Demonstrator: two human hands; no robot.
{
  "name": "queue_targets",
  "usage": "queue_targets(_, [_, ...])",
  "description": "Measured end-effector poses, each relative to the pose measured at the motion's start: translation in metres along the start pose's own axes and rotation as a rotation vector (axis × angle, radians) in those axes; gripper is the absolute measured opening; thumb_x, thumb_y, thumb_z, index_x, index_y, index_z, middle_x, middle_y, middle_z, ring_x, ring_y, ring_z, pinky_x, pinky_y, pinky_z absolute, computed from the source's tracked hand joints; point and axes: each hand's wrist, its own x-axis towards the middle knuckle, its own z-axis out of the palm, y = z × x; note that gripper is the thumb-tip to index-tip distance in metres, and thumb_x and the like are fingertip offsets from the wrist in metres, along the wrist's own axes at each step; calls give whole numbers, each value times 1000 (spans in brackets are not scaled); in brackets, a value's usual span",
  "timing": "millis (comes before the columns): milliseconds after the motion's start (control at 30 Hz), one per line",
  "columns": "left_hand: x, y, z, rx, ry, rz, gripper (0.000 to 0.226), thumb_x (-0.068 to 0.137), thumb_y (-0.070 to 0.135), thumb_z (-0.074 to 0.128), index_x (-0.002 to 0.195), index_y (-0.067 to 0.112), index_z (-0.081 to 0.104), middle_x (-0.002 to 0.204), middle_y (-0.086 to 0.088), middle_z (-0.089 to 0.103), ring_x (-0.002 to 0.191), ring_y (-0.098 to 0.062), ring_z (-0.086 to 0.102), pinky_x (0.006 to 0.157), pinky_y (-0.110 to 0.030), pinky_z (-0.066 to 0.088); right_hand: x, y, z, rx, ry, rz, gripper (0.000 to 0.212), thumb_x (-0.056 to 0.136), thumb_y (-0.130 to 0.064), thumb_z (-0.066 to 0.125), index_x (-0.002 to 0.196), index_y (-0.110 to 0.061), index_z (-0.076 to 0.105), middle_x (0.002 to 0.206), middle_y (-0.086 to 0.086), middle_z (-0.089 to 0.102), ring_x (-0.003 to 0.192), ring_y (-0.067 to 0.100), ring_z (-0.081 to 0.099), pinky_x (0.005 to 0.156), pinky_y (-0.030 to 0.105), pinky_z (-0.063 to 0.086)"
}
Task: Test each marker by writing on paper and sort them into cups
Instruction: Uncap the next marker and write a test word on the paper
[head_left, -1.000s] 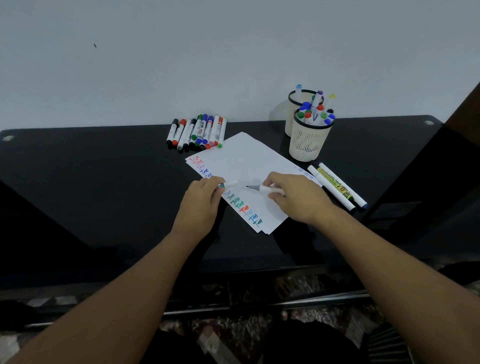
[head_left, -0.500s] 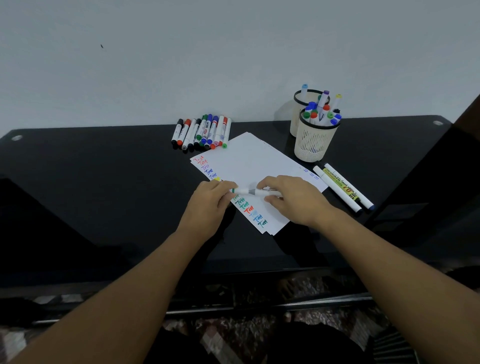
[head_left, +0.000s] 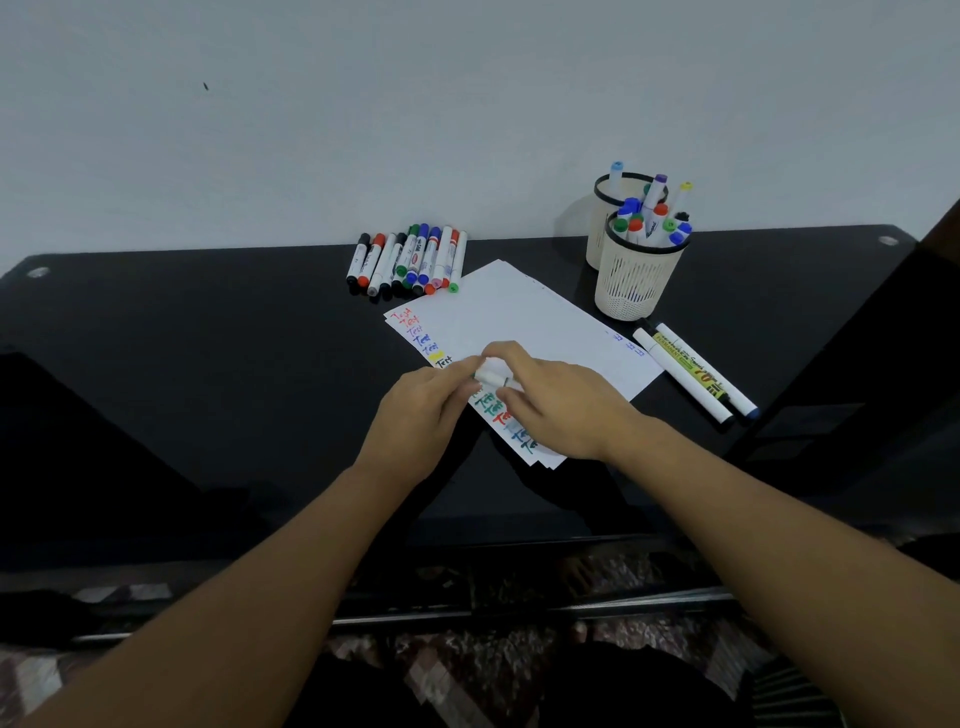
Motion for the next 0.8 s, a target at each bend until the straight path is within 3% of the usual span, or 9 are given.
queue_targets(67, [2, -1, 1, -68, 2, -114, 41, 104, 28, 57, 143, 21, 49, 109, 10, 72, 94, -3, 61, 81, -25, 50, 2, -1, -1, 43, 38, 21, 45, 110, -34, 35, 153, -38, 24, 88, -9, 56, 81, 20, 57, 68, 37, 39])
queue_targets(133, [4, -5, 3, -98, 38, -213, 45, 101, 27, 61, 143, 22, 45, 115, 8, 70, 103, -7, 59, 89, -28, 47, 3, 1, -2, 83, 59, 41, 47, 110, -33, 32, 155, -45, 24, 93, -7, 62, 85, 18, 58, 72, 39, 45])
queue_targets(200, [4, -11, 7, 27, 56, -223, 39, 100, 29, 63, 137, 20, 54, 118, 4, 68, 113, -15, 53, 97, -37, 47, 5, 4, -3, 113, 66, 60, 45, 110, -32, 32, 153, -45, 31, 93, -7, 65, 84, 13, 58, 75, 39, 47])
queue_targets(300, [5, -16, 13, 191, 39, -247, 41, 95, 45, 65, 127, 19, 67, 124, 1, 65, 123, -23, 46, 106, -45, 41, 6, 5, -2, 145, 90, 82, 39, 109, -28, 37, 147, -38, 39, 68, -5, 53, 67, 11, 53, 63, 37, 42])
queue_targets(433, [7, -17, 15, 186, 9, -314, 50, 92, 57, 62, 129, 23, 68, 128, 5, 58, 126, -19, 41, 112, -44, 35, 7, 10, 0, 117, 83, 96, 33, 110, -30, 36, 142, -36, 39, 63, 1, 52, 62, 15, 53, 61, 35, 41])
queue_targets(800, [8, -18, 15, 136, 29, -335, 50, 89, 59, 65, 126, 26, 69, 124, 8, 56, 123, -15, 41, 112, -44, 34, 6, 15, 0, 207, 90, 173, 29, 109, -28, 36, 136, -38, 39, 60, 3, 49, 58, 19, 51, 60, 38, 40])
